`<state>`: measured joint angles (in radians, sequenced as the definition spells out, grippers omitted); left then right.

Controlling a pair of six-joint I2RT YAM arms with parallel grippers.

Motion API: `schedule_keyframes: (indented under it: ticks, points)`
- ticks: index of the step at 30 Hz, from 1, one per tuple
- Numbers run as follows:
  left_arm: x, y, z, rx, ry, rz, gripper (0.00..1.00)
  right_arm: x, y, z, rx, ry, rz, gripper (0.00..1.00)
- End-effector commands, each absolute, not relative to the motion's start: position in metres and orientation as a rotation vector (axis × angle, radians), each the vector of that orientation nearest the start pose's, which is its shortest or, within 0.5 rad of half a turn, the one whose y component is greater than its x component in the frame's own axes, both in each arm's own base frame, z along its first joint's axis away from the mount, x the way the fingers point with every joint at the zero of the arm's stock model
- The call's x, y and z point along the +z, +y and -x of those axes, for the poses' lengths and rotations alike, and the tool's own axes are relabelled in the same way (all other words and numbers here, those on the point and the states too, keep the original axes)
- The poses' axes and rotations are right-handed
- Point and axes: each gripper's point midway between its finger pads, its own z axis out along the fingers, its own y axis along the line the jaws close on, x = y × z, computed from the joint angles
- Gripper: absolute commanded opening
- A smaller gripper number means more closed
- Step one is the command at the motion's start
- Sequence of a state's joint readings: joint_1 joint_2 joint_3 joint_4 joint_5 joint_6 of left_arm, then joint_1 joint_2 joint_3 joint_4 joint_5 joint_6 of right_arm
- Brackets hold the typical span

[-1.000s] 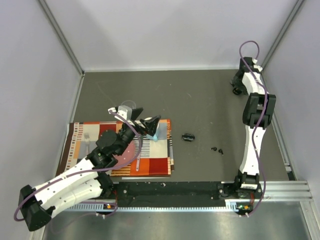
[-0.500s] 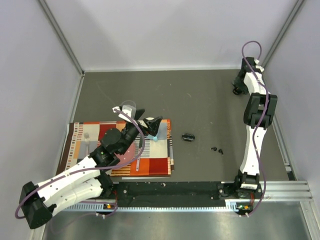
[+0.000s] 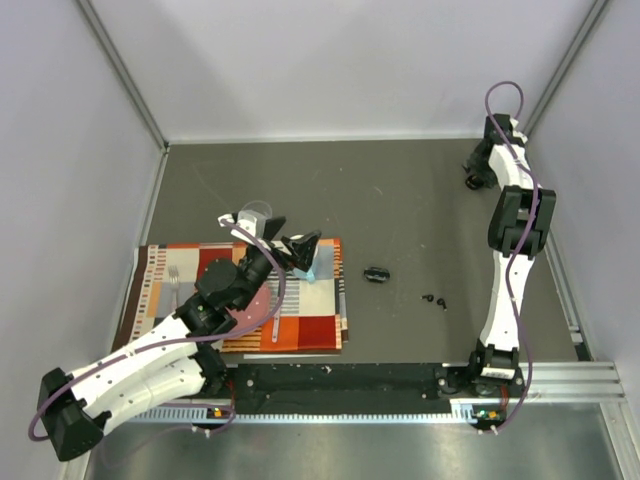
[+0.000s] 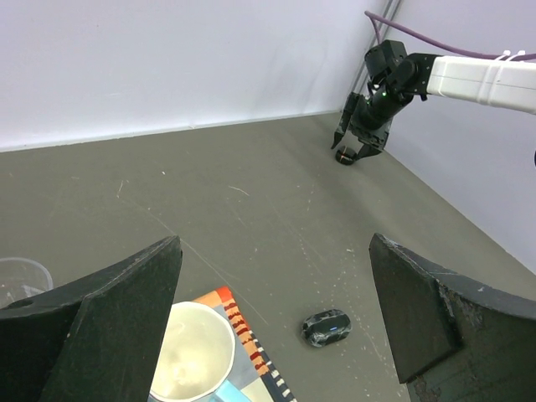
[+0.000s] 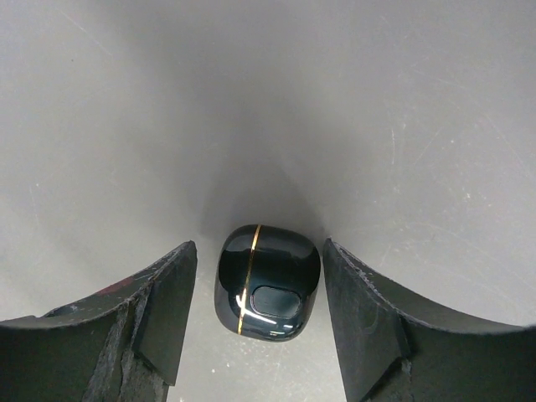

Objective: Insert the wireless bluetooth earbuds into the charging case
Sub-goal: Pick up the charging case at the center of the board.

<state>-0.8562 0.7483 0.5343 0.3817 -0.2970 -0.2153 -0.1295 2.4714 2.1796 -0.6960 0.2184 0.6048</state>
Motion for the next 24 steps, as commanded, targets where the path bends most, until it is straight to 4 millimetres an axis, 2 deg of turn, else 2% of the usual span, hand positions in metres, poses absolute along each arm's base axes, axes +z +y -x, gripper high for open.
schedule_keyframes:
  ticks: [1,4,7,8,11,12,14,15,16,18,23,24]
  points:
    - [0.31,-0.215,-0.246,-0.689,1.402,-0.181,0.99,0.03,-0.073,-0.569,-0.01,2.394,-1.0,0.6]
    - [0.309,-0.215,-0.246,-0.689,1.408,-0.183,0.99,0.03,-0.077,-0.569,-0.027,2.388,-1.007,0.58]
    - [0.309,-0.217,-0.246,-0.689,1.409,-0.192,0.99,0.029,-0.075,-0.568,-0.021,2.398,-1.003,0.5]
    - [0.31,-0.216,-0.246,-0.687,1.41,-0.189,0.99,0.03,-0.073,-0.567,-0.015,2.401,-1.001,0.43]
    - [0.309,-0.217,-0.247,-0.686,1.416,-0.186,0.99,0.029,-0.07,-0.562,-0.001,2.414,-1.004,0.32]
    - [0.308,-0.217,-0.247,-0.689,1.419,-0.183,0.99,0.036,-0.066,-0.561,0.015,2.408,-1.002,0.3]
    - [0.307,-0.217,-0.248,-0.689,1.425,-0.175,0.99,0.038,-0.061,-0.554,0.039,2.416,-1.022,0.28]
    - [0.307,-0.217,-0.248,-0.695,1.426,-0.166,0.99,0.055,-0.059,-0.555,0.062,2.38,-1.021,0.27]
    - [0.306,-0.217,-0.249,-0.694,1.429,-0.161,0.99,0.049,-0.056,-0.546,0.063,2.398,-1.029,0.27]
    - [0.306,-0.216,-0.25,-0.698,1.432,-0.147,0.99,0.059,-0.047,-0.546,0.102,2.365,-1.024,0.27]
    - [0.303,-0.214,-0.249,-0.701,1.462,-0.13,0.99,0.067,-0.026,-0.51,0.039,2.373,-1.013,0.27]
    - [0.303,-0.215,-0.248,-0.71,1.464,-0.123,0.99,0.067,-0.014,-0.506,0.032,2.379,-0.983,0.27]
